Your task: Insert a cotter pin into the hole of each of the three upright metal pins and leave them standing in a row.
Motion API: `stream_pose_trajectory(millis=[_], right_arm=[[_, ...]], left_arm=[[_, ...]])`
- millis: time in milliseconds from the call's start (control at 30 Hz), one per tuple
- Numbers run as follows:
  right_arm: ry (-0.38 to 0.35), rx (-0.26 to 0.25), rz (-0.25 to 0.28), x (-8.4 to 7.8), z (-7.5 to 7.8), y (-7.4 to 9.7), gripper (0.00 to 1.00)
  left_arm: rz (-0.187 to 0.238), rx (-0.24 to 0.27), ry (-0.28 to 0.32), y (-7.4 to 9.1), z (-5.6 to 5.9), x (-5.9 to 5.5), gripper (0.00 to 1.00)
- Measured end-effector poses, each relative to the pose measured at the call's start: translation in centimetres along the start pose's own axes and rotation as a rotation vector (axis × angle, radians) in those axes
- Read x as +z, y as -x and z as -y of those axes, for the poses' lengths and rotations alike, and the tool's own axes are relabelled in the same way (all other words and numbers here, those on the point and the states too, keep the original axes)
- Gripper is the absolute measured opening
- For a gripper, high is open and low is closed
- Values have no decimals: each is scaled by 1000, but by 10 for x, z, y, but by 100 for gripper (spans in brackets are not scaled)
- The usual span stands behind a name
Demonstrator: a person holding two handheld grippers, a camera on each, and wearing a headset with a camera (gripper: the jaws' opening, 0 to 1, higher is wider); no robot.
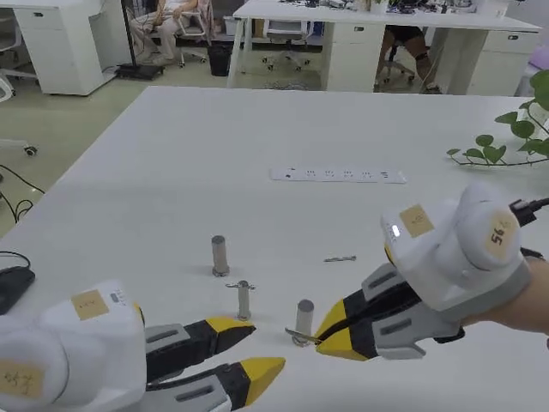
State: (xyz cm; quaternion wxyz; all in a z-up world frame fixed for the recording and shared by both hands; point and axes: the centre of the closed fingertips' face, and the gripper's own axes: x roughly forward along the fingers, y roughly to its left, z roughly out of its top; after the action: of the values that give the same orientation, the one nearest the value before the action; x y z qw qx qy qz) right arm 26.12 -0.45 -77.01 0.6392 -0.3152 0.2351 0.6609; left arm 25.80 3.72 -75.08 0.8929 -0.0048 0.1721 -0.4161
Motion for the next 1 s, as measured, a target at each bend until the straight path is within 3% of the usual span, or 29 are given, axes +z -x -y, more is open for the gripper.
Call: stream_pose_trajectory(millis=[200,433,1000], right_arm=[[5,-47,-54,-15,13,0,3],[15,-113,-132,-34,31,1,3],[41,-155,-234,-66,51,-3,3]], left_arm=[[-4,44,11,-9,-10,-2,28],[-41,83,20,-22,-19,-11,29],[-83,102,22,-57,-29,-24,30]])
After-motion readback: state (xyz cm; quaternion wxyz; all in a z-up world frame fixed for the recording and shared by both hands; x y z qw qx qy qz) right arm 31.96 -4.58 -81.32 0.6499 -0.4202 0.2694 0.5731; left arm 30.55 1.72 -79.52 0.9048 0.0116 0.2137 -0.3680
